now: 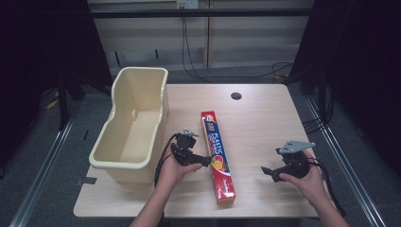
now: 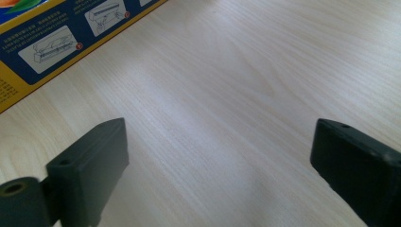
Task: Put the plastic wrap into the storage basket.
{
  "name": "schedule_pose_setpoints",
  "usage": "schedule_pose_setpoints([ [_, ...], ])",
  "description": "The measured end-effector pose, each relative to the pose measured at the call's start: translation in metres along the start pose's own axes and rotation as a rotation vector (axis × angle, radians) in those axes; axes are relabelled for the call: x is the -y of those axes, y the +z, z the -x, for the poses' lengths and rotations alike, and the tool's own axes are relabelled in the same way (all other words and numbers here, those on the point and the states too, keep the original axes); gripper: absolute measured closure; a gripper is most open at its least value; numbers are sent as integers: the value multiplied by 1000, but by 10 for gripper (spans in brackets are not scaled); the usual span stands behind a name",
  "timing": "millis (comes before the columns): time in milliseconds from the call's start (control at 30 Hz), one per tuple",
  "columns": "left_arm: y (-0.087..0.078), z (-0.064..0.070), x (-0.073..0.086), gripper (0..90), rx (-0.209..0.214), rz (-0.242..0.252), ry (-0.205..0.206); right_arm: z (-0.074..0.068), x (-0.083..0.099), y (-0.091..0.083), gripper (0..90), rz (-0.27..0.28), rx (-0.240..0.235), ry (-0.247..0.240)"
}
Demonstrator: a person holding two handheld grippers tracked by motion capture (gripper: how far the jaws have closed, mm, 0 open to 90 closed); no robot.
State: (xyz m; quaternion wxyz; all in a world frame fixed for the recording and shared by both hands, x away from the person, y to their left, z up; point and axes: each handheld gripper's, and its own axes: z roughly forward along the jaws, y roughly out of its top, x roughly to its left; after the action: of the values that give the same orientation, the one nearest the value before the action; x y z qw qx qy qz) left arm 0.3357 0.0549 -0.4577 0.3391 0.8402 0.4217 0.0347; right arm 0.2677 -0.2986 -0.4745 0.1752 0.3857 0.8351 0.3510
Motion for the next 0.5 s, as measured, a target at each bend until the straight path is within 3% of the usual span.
schedule_pose_setpoints([
  [67,1,2,-3,0,5,-3,-5,-1,0,-1,43,-5,15,-1],
  [167,2,5,-7,0,15,9,-35,0,1,-1,38,-9,1,-4],
  [300,7,6,-19,0,16,-27,-33,-2,2,-1,39,-26,6,5],
  [500,14,8,-34,0,23,-75,-48,0,2,-3,43,2,20,7],
])
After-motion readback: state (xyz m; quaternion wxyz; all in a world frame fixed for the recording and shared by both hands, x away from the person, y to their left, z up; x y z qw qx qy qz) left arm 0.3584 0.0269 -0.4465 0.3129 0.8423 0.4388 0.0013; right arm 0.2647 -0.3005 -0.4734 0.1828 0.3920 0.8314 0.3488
